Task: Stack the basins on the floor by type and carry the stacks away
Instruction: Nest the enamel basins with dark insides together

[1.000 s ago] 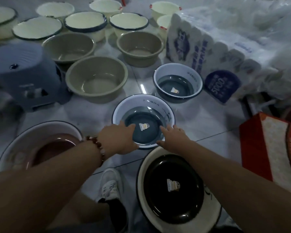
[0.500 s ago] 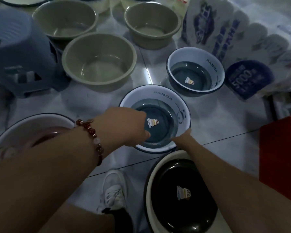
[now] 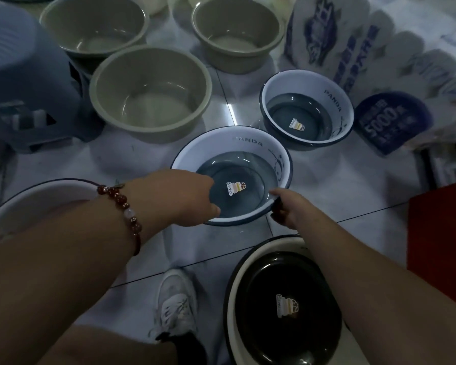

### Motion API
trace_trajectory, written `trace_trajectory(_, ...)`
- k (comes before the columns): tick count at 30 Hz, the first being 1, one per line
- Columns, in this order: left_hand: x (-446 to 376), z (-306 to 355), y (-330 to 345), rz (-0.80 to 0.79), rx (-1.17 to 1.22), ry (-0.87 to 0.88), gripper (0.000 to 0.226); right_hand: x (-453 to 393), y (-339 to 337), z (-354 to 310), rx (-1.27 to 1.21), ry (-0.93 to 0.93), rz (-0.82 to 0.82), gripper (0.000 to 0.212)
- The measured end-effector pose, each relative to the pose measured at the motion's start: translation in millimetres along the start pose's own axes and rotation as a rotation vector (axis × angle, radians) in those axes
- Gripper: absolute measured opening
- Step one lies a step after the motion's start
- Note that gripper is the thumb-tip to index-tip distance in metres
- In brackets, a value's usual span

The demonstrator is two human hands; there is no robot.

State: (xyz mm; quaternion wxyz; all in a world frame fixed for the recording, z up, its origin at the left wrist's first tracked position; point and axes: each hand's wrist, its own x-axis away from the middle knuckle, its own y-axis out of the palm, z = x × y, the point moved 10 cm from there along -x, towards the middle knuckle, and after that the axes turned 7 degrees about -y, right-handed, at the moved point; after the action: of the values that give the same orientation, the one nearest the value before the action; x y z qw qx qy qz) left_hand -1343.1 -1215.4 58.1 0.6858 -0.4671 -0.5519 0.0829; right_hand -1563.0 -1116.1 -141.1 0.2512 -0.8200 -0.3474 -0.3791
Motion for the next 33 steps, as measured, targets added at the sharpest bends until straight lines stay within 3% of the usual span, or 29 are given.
trace_trajectory(4, 5, 1, -6, 0.01, 0.018, -0.007, 0.057, 17, 10, -24, -0.024, -0.045, -0.003, 0.012)
trace_trajectory(8, 12, 3, -15, 0.043, 0.061, 0.01, 0.057, 34, -8, -39, -0.058, -0.084, 0.019, 0.027)
trace_trajectory(10, 16, -1, -15, 0.044, 0.066, 0.004, 0.059, 49, -27, -49, -0.069, -0.116, 0.032, 0.029)
trace_trajectory(15, 19, -13, -6, 0.02, 0.078, -0.021, 0.065, 101, -91, -67, -0.138, -0.164, 0.045, 0.005)
trace_trajectory(19, 29, -5, -6, 0.061, 0.069, -0.013, 0.066, 138, -151, -65, -0.171, -0.167, 0.061, 0.01)
trace_trajectory(22, 31, 6, -2, 0.068, 0.219, 0.022, 0.07, 166, -190, -56, -0.181, -0.171, 0.044, 0.017)
trace_trajectory(27, 41, 35, 24, -0.127, 0.794, 0.042, 0.062, 200, -251, -25, -0.119, -0.177, 0.063, 0.03)
trace_trajectory(33, 45, 75, 60, -0.185, 0.916, 0.043, 0.033, 222, -286, 41, -0.066, -0.103, 0.033, 0.027)
